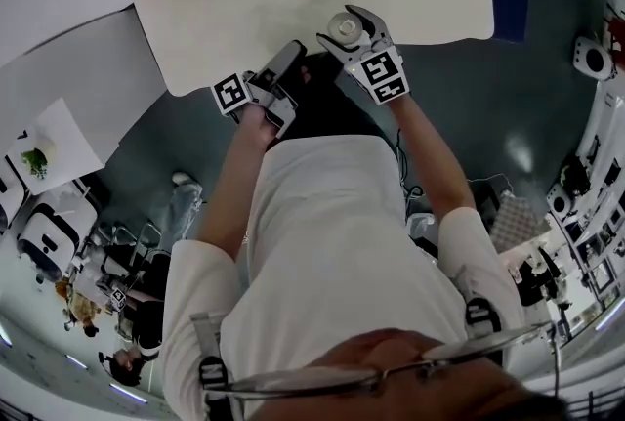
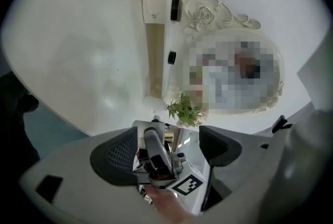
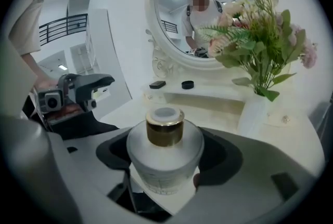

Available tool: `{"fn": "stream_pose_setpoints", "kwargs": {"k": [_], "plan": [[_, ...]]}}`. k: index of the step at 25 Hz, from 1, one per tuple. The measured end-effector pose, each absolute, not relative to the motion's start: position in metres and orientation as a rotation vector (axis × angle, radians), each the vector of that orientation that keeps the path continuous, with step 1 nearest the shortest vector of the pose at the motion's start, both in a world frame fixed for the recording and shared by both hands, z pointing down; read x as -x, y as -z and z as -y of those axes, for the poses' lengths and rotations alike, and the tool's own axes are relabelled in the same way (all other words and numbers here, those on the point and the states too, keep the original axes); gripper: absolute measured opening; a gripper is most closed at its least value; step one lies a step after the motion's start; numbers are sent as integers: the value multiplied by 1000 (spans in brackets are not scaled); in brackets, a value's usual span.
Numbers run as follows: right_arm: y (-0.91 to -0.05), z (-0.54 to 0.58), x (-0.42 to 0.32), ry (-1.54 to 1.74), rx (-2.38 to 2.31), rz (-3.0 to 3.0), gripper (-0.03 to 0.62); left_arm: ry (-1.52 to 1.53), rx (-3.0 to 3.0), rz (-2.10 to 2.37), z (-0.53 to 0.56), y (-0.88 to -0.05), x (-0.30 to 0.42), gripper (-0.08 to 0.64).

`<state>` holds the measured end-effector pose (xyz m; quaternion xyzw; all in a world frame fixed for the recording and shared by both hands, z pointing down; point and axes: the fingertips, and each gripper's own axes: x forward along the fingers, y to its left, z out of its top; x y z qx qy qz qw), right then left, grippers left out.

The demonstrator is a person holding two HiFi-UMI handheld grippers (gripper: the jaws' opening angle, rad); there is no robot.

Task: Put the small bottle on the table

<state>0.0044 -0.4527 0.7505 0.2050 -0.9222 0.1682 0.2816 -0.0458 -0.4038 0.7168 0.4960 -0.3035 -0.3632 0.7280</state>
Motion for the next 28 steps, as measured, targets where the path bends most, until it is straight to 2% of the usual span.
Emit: {"fn": "stream_pose_setpoints", "kwargs": {"k": [14,28], "plan": [[-820,478,-11,-507,-717,2360,347,659,-1092,672,415,-752,57,371],[-836,488,-5,-507,-788,2300,348,622,-1126,661,434,-758,77,371]]}}
